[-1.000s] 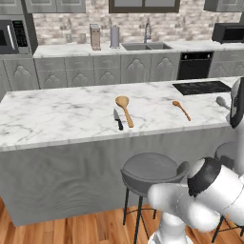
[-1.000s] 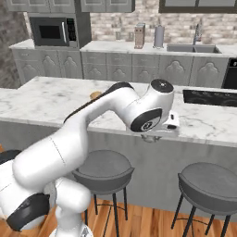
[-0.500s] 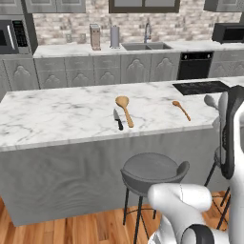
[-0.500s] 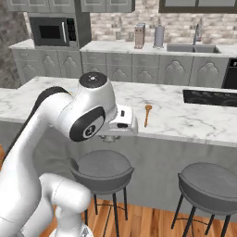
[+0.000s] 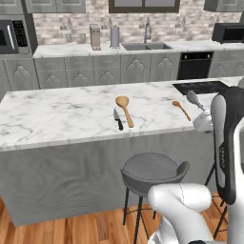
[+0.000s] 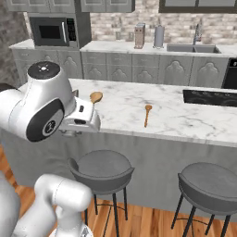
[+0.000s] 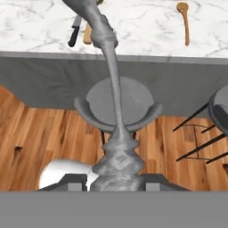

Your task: Pick up the metallic utensils from the counter and place them in the open drawer. Make sure not to pick up any wooden utensils.

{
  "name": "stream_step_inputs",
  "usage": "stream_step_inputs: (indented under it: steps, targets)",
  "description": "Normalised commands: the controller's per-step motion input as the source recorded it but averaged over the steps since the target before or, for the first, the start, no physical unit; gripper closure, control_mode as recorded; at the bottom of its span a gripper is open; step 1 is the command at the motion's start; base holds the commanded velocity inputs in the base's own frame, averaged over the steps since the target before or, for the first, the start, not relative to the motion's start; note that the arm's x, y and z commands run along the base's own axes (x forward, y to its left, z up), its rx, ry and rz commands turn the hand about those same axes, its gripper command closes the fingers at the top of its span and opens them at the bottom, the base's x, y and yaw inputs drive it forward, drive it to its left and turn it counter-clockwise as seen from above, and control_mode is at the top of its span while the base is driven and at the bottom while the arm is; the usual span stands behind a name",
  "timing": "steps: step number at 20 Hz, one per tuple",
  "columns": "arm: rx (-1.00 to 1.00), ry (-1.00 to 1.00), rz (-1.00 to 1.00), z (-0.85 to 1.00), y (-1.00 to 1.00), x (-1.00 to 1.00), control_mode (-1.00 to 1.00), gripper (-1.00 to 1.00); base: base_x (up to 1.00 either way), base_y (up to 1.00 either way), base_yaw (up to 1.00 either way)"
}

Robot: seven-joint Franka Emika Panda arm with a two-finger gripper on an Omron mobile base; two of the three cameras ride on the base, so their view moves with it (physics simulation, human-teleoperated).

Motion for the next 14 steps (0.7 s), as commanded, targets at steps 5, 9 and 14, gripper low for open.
stream_step_inputs:
  steps: [5, 9, 14]
  targets:
    - [0.03, -0.18, 0.0, 0.03, 0.28, -0.42, -1.0, 1.0, 0.0, 0.0, 0.0]
    - [0.0, -0.27, -0.01, 0.12, 0.12, -0.51, -1.0, 1.0, 0.0, 0.0, 0.0]
    - [0.0, -0.25, 0.0, 0.27, 0.17, -0.35, -1.0, 1.0, 0.0, 0.0, 0.0]
